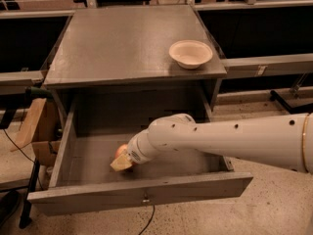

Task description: Pick apple from top drawer and place on counter

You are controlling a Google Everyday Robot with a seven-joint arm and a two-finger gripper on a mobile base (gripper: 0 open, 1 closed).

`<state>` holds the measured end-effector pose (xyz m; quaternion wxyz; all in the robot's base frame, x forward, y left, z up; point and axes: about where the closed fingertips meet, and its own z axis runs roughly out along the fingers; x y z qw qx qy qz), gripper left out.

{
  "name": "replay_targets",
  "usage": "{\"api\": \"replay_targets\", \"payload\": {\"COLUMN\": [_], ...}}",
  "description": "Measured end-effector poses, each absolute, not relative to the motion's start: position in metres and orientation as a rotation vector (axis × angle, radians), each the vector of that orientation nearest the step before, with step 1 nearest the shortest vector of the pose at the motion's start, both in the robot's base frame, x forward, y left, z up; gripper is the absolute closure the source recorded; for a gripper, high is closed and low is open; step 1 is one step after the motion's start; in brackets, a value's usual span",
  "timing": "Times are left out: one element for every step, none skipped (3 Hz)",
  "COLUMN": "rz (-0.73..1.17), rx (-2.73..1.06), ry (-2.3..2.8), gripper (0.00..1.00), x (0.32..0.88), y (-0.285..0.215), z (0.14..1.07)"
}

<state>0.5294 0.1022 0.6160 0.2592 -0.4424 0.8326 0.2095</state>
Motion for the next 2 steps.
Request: {"api": "replay_targets", "payload": {"rz": [0.486, 0.304], "rx": [-1.22, -1.288], "ry": [2.212, 2.131], "gripper": [0.95, 1.0], "x": [0.545, 0.583], "y": [0.098, 0.09], "z": [0.672, 0.803]}}
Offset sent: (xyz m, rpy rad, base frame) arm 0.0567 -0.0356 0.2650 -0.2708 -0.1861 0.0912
